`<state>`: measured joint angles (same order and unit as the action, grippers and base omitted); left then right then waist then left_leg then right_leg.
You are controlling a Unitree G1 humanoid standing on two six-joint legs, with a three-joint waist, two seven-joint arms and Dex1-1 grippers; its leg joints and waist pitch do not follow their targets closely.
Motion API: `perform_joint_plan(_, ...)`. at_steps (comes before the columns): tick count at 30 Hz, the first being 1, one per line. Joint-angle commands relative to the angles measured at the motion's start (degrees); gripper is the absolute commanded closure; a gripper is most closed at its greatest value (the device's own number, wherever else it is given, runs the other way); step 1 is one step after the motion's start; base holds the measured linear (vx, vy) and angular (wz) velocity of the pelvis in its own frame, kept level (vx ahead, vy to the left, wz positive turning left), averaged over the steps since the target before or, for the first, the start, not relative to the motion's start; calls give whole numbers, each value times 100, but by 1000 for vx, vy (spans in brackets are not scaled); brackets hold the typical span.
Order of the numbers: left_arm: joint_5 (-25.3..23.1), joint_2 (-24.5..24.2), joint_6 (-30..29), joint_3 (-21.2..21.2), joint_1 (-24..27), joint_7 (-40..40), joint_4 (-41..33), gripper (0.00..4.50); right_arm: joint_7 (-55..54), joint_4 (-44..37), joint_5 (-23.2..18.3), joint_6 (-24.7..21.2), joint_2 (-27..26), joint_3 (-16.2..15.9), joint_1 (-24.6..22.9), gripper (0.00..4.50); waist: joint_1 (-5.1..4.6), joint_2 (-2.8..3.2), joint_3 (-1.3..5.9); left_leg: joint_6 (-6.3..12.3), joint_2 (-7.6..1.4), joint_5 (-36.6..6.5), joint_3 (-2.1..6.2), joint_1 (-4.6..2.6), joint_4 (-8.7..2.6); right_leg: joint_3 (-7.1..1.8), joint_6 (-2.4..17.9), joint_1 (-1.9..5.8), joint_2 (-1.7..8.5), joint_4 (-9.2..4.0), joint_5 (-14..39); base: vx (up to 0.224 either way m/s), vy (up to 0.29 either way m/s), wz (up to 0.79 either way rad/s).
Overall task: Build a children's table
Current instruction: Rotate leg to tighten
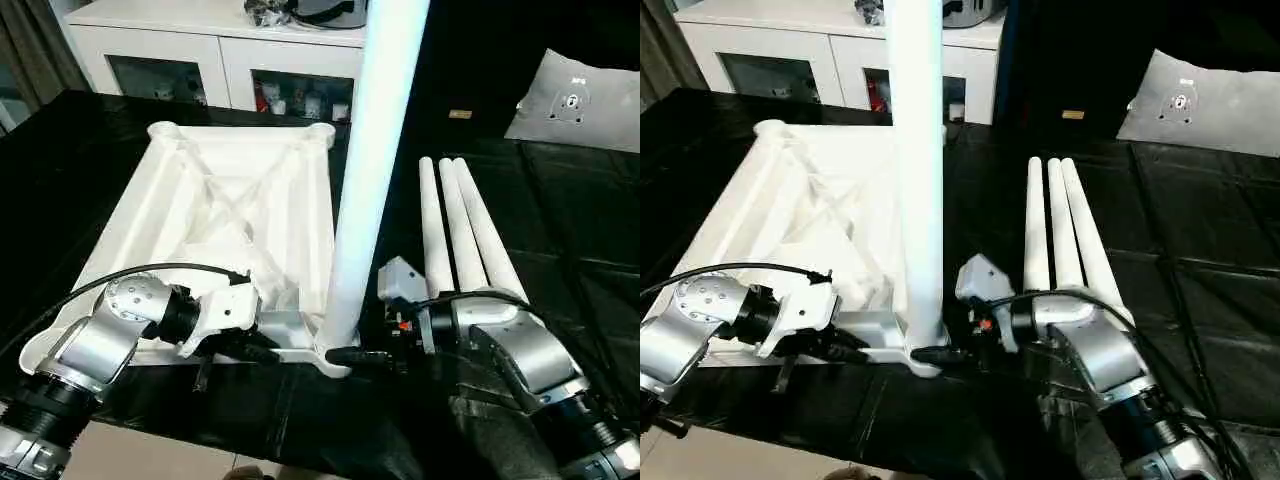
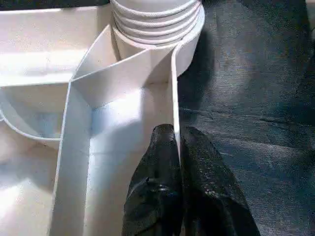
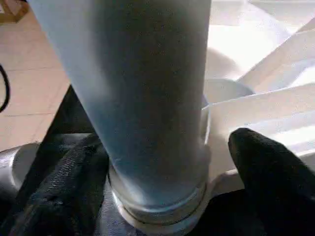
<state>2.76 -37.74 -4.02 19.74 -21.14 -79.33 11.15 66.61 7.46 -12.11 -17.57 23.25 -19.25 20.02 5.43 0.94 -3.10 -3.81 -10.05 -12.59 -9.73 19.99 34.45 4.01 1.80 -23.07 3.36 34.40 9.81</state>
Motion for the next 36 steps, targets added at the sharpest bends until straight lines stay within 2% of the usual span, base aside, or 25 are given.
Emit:
perform_joint_plan(1,-14,-43,103,204,-78,-257,-9,450,28,58,-27,-53,9,-27,117,71,-6,36,371,166,-322,-731,94,-10,-422,-323,1145,316,501,-351,1326,0,0,0)
perform_joint_plan(2,4,-48,148,217,-95,-313,26,450,65,128,-12,-51,-9,-54,148,80,-4,55,371,167,-318,-714,94,-10,-419,-320,1153,309,496,-349,1302,0,0,0)
perform_joint_plan(6,8,-67,205,237,-119,-388,85,450,122,189,-40,-127,-58,-66,182,109,-2,49,373,169,-319,-700,91,-6,-416,-320,1181,318,500,-341,1260,0,0,0)
perform_joint_plan(8,5,-70,219,237,-121,-405,96,450,153,200,-57,-156,-63,-74,187,109,-2,44,376,167,-321,-706,91,-9,-415,-318,1182,320,500,-345,1288,0,0,0)
perform_joint_plan(10,2,-67,240,233,-124,-420,115,450,178,225,-72,-165,-69,-81,198,138,0,44,376,167,-321,-676,91,-5,-414,-316,1174,317,493,-339,1249,0,0,0)
perform_joint_plan(11,4,-66,257,227,-123,-421,125,450,189,238,-93,-180,-82,-79,202,144,3,67,378,161,-323,-684,95,-5,-414,-316,1177,318,498,-336,1249,0,0,0)
perform_joint_plan(13,8,-70,291,223,-125,-426,148,450,199,280,-113,-188,-110,-90,218,148,-1,50,379,159,-319,-703,91,-6,-412,-315,1180,320,496,-340,1249,0,0,0)
perform_joint_plan(15,17,-71,287,218,-122,-417,147,450,214,278,-123,-207,-128,-102,214,171,-1,50,375,155,-322,-702,92,-2,-413,-316,1189,319,497,-340,1263,0,0,0)
perform_joint_plan(17,51,-65,207,181,-77,-356,76,450,220,197,-155,-285,-171,-123,145,172,4,49,375,155,-323,-712,91,-9,-415,-314,1176,319,497,-343,1310,0,0,0)
perform_joint_plan(18,53,-61,154,143,-33,-267,10,450,192,130,-170,-318,-199,-131,80,174,3,73,374,138,-326,-740,94,-10,-418,-313,1172,314,495,-345,1330,0,0,0)
perform_joint_plan(20,31,-48,77,108,4,-146,-60,450,141,65,-209,-363,-226,-123,15,177,4,63,375,113,-331,-758,95,-13,-421,-319,1165,316,499,-344,1312,0,0,0)
perform_joint_plan(21,-29,12,-207,10,102,213,-260,450,-65,-79,-261,-444,-334,-89,-133,177,-2,61,372,99,-333,-749,102,-7,-428,-318,1169,323,500,-336,1290,0,0,0)
perform_joint_plan(22,-36,36,-305,-19,132,314,-320,450,-144,-105,-261,-453,-376,-75,-170,178,-8,93,375,84,-340,-776,102,-11,-428,-321,1183,311,502,-326,1271,0,0,0)
perform_joint_plan(23,-36,92,-478,-75,186,492,-428,450,-293,-127,-245,-454,-458,-51,-227,178,-18,69,362,62,-340,-841,99,-16,-434,-324,1166,309,498,-345,1331,0,0,0)
perform_joint_plan(24,-12,209,-770,-171,278,781,-623,450,-570,-120,-185,-427,-607,-15,-309,178,-24,84,342,17,-331,-973,104,-14,-442,-322,1148,301,510,-382,1558,0,0,0)
perform_joint_plan(25,15,303,-1005,-239,351,988,-803,450,-802,-99,-117,-399,-727,5,-368,178,-52,63,335,-17,-326,-1038,96,-17,-451,-327,1113,303,506,-391,1702,0,0,0)
perform_joint_plan(26,43,383,-1223,-290,413,1150,-971,450,-1000,-72,-56,-372,-830,21,-413,178,-67,65,322,-43,-314,-1148,103,-28,-454,-324,1003,294,508,-423,2063,0,0,0)
perform_joint_plan(27,55,647,-1718,-417,528,1620,-1300,450,-1450,6,22,-391,-1109,90,-501,178,-96,62,298,-78,-308,-1249,119,-19,-476,-313,905,295,506,-451,2370,0,0,0)
perform_joint_plan(28,53,663,-1736,-423,530,1643,-1308,450,-1470,10,26,-392,-1122,93,-503,178,-115,62,281,-80,-299,-1315,132,-10,-489,-300,833,299,507,-481,2565,0,0,0)
perform_joint_plan(29,5,911,-2017,-510,568,2034,-1430,450,-1801,74,85,-402,-1337,145,-542,178,-156,43,288,-83,-283,-1400,136,-41,-483,-293,700,288,502,-520,2842,0,0,0)
perform_joint_plan(31,-138,1395,-2292,-607,622,2674,-1513,450,-2377,192,143,-425,-1732,244,-570,178,-232,15,283,-61,-267,-1399,140,-34,-466,-287,634,269,497,-558,2981,0,0,0)
perform_joint_plan(32,-156,1473,-2331,-617,628,2766,-1518,450,-2462,214,153,-425,-1789,259,-567,178,-249,25,283,-29,-243,-1418,144,-45,-453,-269,553,259,496,-597,3157,0,0,0)
perform_joint_plan(33,-259,1832,-2546,-642,650,3221,-1555,450,-2858,293,192,-477,-2055,332,-552,178,-267,1,295,24,-237,-1350,139,-36,-446,-282,519,256,491,-596,3140,0,0,0)
perform_joint_plan(35,-405,2172,-2735,-682,609,3726,-1535,450,-3211,365,188,-595,-2310,436,-510,178,-279,18,291,49,-239,-1346,135,-50,-443,-271,512,229,471,-620,3113,0,0,0)
perform_joint_plan(36,-488,2363,-2857,-711,572,4032,-1534,450,-3427,414,197,-661,-2461,503,-482,178,-289,19,298,64,-246,-1303,143,-29,-454,-279,523,245,467,-597,2990,0,0,0)
